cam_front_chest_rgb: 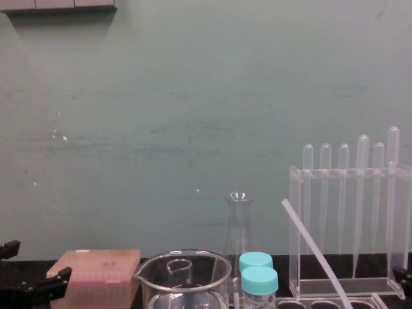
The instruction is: Pick up the stirring rod with one hand, then place it down.
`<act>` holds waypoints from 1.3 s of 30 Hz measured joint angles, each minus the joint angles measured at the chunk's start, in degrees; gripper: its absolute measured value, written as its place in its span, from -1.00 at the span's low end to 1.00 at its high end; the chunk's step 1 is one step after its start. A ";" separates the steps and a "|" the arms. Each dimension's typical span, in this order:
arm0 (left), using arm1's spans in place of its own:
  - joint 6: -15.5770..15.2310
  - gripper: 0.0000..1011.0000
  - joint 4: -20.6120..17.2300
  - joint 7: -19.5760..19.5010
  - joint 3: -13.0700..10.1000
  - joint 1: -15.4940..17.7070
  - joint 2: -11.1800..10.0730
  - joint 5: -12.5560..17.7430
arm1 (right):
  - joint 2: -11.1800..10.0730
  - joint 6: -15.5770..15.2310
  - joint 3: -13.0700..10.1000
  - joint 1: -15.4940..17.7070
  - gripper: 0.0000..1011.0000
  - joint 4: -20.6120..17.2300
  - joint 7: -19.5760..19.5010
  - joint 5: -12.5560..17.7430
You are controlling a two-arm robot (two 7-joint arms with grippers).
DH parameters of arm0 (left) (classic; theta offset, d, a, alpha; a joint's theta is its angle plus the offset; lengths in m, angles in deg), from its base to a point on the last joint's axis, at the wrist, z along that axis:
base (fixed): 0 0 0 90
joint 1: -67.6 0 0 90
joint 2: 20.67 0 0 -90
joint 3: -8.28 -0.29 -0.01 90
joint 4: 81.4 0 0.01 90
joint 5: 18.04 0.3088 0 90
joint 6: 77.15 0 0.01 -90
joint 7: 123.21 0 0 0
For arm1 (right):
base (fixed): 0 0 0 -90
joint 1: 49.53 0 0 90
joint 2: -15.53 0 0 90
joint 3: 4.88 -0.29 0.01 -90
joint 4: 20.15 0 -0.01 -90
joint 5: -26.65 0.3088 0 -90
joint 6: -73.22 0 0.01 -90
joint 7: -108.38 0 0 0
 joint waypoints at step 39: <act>0.00 0.98 0.00 0.00 0.00 0.00 0.00 0.00 | 0.00 0.00 0.00 0.00 0.98 0.00 0.00 0.00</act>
